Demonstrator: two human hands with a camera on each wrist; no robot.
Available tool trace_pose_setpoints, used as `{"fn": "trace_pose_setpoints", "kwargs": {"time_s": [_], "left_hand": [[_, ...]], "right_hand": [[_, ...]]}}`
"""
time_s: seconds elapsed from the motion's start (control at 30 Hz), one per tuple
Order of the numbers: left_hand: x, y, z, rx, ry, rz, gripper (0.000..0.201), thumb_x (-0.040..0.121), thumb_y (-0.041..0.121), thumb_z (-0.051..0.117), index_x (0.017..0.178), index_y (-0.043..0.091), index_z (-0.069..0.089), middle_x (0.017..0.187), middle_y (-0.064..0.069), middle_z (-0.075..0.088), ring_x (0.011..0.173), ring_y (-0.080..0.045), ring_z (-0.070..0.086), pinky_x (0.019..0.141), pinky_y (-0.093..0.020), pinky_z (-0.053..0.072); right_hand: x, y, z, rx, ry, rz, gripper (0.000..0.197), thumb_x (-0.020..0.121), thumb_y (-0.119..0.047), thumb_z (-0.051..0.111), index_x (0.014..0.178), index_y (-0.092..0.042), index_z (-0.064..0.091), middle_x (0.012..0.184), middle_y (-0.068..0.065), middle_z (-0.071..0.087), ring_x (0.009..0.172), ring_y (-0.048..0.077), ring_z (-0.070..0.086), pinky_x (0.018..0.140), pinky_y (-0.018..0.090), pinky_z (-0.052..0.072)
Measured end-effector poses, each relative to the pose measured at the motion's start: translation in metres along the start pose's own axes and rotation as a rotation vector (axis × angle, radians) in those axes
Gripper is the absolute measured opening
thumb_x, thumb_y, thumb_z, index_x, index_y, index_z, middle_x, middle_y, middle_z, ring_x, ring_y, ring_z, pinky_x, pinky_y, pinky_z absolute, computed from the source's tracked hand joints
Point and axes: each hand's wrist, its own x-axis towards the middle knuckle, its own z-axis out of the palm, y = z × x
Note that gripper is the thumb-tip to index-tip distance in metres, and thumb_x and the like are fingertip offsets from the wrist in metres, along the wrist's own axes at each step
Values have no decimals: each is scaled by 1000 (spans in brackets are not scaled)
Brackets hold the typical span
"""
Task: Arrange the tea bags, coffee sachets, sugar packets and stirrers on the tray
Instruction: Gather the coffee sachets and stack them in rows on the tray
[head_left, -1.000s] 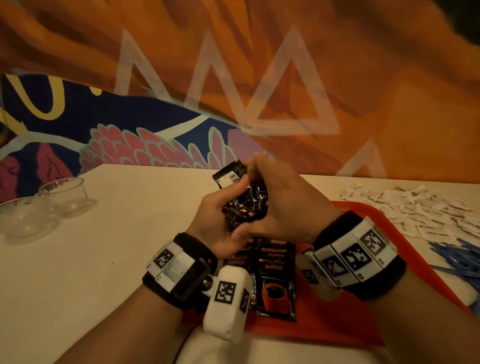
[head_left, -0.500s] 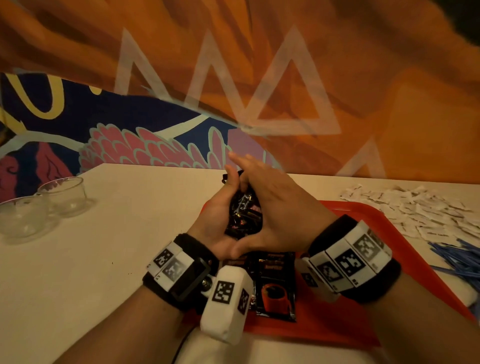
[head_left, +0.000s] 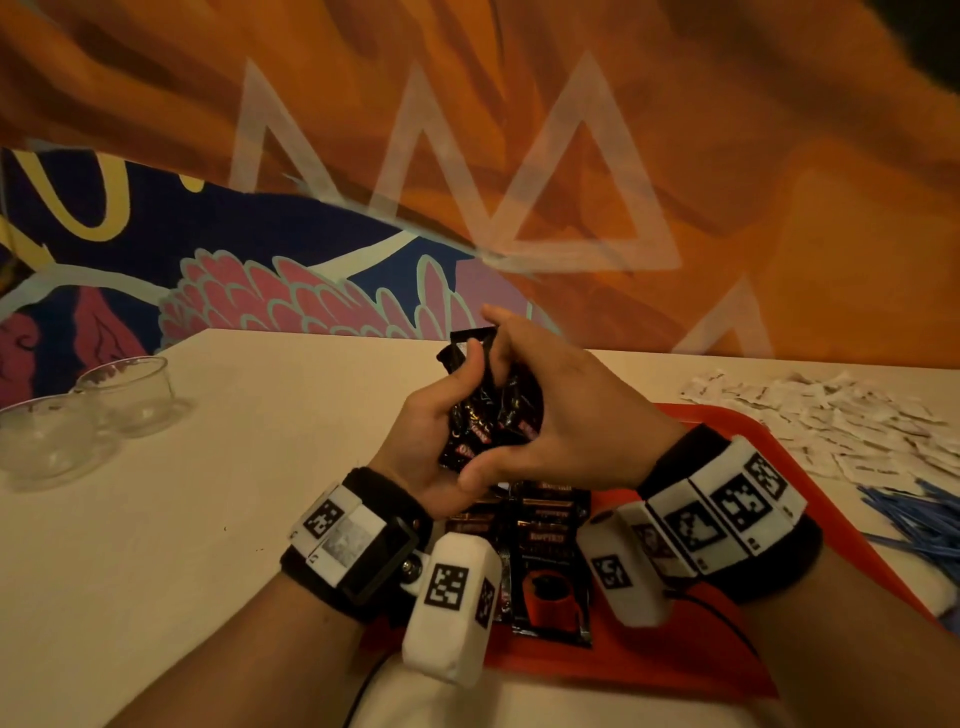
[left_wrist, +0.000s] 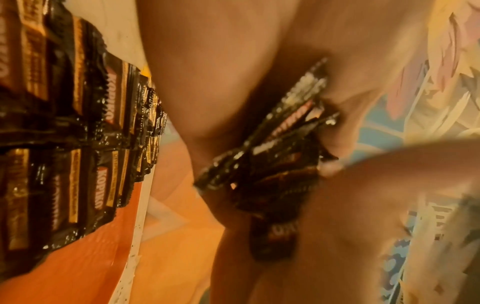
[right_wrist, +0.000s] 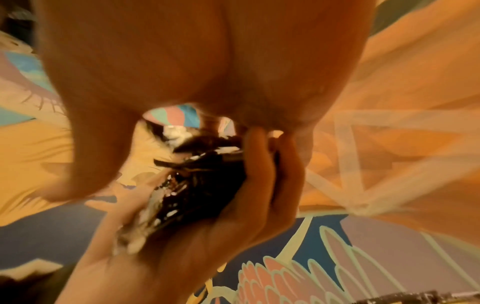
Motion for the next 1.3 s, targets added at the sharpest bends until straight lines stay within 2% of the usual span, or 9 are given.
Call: {"fn": "trace_pose_setpoints", "kwargs": {"time_s": [0.07,0.13,0.3,0.47,0.63,0.9,1.1,1.23,1.3], "left_hand": [[0,0,0,10,18,-20,42,92,44,50,96,13,78,102,-10,72,96,-24,72,85,-37,58],[0,-2,1,26,47,-14,41,92,43,52,102,12,77,104,-10,72,96,-24,72,85,-36,58],[5,-3,4,42,73,-32,57,83,59,51,104,13,77,101,-11,73,94,-24,73,78,-33,61],[1,-3,2,-1,55,-59,64,87,65,49,117,13,70,117,-11,68,112,-27,65,97,-40,51],[2,-2,1,22,51,-56,56,95,56,44,123,13,67,117,-11,69,108,-25,68,83,-35,60],[1,-7,-3,49,-6,-56,47,93,35,55,131,7,58,122,-15,66,112,-29,66,95,-39,55],[0,-4,-1,-47,9,-46,38,91,32,51,108,8,76,109,-13,71,98,-27,71,82,-36,58],[-2,0,3,-68,37,-35,60,95,47,48,139,8,55,140,-16,55,128,-32,56,106,-43,46],[0,-2,4,-23,68,-27,65,98,53,43,146,10,47,147,-17,51,135,-32,51,109,-46,43]], "right_hand": [[1,4,2,-20,72,-37,69,52,-56,86,91,-20,42,113,5,59,121,30,52,87,45,48],[1,6,1,0,80,-1,75,50,-49,91,100,-26,40,119,2,59,116,22,57,89,41,50],[1,10,2,-5,-65,41,105,49,-44,95,128,-36,27,126,-7,56,110,7,58,94,28,51],[3,18,0,-82,-34,-5,108,52,-38,96,137,-39,30,121,-17,49,110,2,51,95,22,44],[5,22,0,-106,9,-47,100,52,-38,95,137,-30,43,130,-9,52,122,8,49,105,31,43],[2,22,-10,-97,-23,61,98,48,-58,89,133,-31,47,126,-13,57,115,5,54,99,32,48],[4,24,6,-194,-8,94,103,52,-69,79,139,-37,34,133,-11,47,126,15,42,105,44,41],[4,26,7,-224,11,43,88,58,-60,60,138,-41,29,132,-9,47,125,21,45,102,50,41],[2,28,5,-216,-7,25,90,59,-55,61,141,-39,28,139,-7,42,131,22,41,106,49,41]]}}
